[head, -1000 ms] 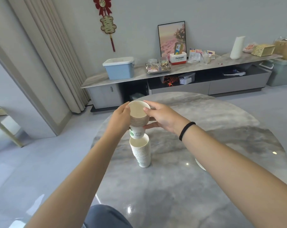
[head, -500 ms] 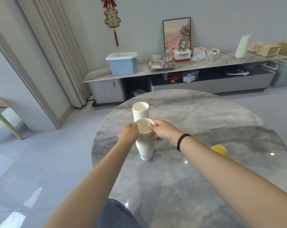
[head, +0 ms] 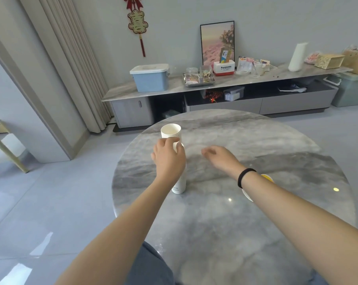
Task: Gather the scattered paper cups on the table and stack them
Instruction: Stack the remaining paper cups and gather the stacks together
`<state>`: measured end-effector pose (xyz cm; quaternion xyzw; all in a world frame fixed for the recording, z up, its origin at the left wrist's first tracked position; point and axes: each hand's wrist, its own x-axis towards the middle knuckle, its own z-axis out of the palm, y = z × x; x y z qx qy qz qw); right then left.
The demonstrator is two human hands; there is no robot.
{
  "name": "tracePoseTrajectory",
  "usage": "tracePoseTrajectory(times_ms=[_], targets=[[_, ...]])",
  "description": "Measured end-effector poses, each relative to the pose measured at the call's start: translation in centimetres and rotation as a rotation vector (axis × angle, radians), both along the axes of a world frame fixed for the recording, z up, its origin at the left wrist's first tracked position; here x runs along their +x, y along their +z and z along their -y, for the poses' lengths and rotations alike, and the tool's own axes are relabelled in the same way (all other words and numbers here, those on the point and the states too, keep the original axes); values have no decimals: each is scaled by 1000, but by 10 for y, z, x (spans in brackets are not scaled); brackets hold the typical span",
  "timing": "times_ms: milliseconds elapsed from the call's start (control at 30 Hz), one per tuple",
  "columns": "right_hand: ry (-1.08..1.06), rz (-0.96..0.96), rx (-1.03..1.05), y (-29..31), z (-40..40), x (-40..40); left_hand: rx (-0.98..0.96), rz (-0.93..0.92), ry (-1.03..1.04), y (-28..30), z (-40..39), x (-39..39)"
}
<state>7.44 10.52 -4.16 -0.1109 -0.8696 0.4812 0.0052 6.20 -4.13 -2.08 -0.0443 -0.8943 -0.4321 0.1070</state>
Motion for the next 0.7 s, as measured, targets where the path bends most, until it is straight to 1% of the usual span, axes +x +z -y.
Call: tracePoseTrajectory(times_ms=[33, 100, 200, 267, 333, 433, 500, 600, 700], targets=[[-13, 15, 41, -4, -12, 6, 44, -2, -41, -1, -9, 4], [-62, 48, 96, -14, -34, 16, 118, 71, -135, -7, -29, 11], [-156, 109, 174, -34, -70, 28, 64, 237, -253, -20, -60, 19], [-192, 211, 266, -45, -90, 37, 49, 361, -321, -34, -82, 23], [-215, 305, 342, -55, -103, 45, 56, 489, -370, -50, -101, 24], [-197, 377, 396, -65, -119, 51, 46, 653, -429, -73, -126, 23], [-168, 393, 351, -69, -126, 54, 32, 722, -461, -84, -138, 22], [-187, 357, 121, -70, -128, 60, 45, 821, -501, -95, -151, 23], [-247, 318, -75, -64, -128, 62, 85, 820, -515, -94, -155, 26]])
